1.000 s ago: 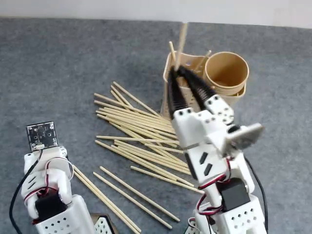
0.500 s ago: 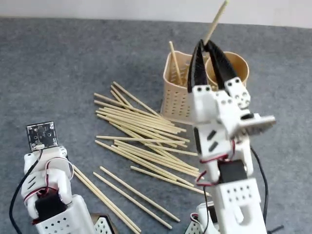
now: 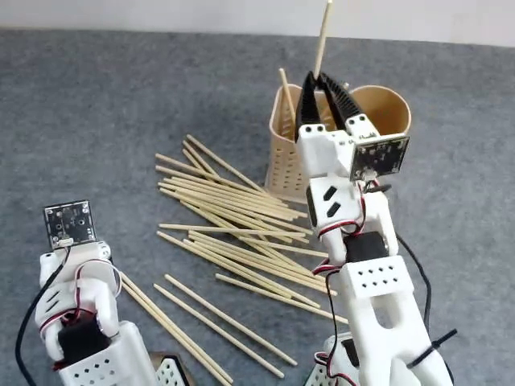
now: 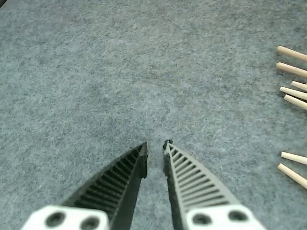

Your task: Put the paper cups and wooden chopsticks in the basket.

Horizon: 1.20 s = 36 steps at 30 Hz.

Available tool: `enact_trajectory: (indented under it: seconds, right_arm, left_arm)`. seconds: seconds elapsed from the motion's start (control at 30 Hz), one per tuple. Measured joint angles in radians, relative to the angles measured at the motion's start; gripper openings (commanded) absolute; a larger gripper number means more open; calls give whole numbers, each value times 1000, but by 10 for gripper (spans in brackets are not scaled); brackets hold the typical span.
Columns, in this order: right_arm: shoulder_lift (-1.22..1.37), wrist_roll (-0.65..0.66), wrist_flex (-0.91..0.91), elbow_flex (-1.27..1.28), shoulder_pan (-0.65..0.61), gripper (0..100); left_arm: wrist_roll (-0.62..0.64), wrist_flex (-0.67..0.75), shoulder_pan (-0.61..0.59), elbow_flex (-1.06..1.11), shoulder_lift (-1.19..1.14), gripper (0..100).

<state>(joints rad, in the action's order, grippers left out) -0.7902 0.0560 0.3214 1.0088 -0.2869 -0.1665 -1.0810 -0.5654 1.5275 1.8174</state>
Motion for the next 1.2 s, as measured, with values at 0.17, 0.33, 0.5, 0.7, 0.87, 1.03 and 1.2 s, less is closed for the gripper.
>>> enact_trajectory:
  seconds: [0.17, 0.33, 0.5, 0.7, 0.87, 1.03, 1.2]
  right_arm:
    - [0, 0, 0, 0, 0, 120]
    - [0, 0, 0, 0, 0, 120]
    - [-44, -2, -31, 0, 0, 120]
    - [-207, -2, -381, -15, -69, 120]
    - [-296, -2, -694, -78, -201, 115]
    - [-311, -2, -881, -80, -319, 38]
    - [-313, -2, -982, -41, -477, 47]
  left_arm:
    - [0, 0, 0, 0, 0, 81]
    - [0, 0, 0, 0, 0, 81]
    - [0, 0, 0, 0, 0, 81]
    - [0, 0, 0, 0, 0, 81]
    - [0, 0, 0, 0, 0, 81]
    - [0, 0, 0, 0, 0, 81]
    - [0, 8, -8, 0, 0, 81]
